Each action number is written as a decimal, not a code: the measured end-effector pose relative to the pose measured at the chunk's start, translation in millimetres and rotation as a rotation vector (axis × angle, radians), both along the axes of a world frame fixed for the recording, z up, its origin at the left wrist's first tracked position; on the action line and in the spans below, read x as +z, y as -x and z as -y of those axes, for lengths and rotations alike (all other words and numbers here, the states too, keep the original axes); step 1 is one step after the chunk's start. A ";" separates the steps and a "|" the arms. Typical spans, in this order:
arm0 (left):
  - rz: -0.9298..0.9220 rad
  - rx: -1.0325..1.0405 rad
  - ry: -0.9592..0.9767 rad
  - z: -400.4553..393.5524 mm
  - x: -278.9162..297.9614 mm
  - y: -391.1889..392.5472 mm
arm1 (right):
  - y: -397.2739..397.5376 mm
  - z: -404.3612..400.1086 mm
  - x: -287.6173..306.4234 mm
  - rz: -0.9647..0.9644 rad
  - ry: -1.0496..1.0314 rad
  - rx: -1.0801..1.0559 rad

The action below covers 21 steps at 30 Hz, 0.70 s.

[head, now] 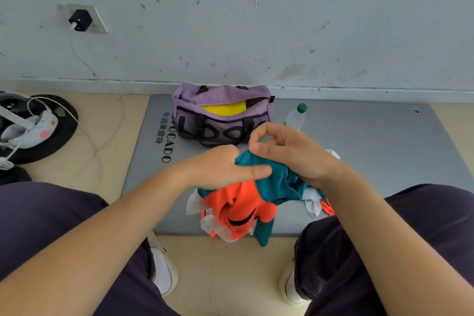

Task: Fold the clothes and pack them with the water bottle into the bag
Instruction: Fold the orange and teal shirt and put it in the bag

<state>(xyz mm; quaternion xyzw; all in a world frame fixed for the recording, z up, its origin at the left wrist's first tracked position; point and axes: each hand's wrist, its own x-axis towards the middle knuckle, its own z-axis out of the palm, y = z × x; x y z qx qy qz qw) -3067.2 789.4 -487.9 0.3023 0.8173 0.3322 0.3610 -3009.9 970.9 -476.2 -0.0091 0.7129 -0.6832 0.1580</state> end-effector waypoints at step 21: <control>0.163 0.734 -0.369 29.0 7.9 43.8 | 7.7 -19.1 -9.4 0.138 0.262 -0.387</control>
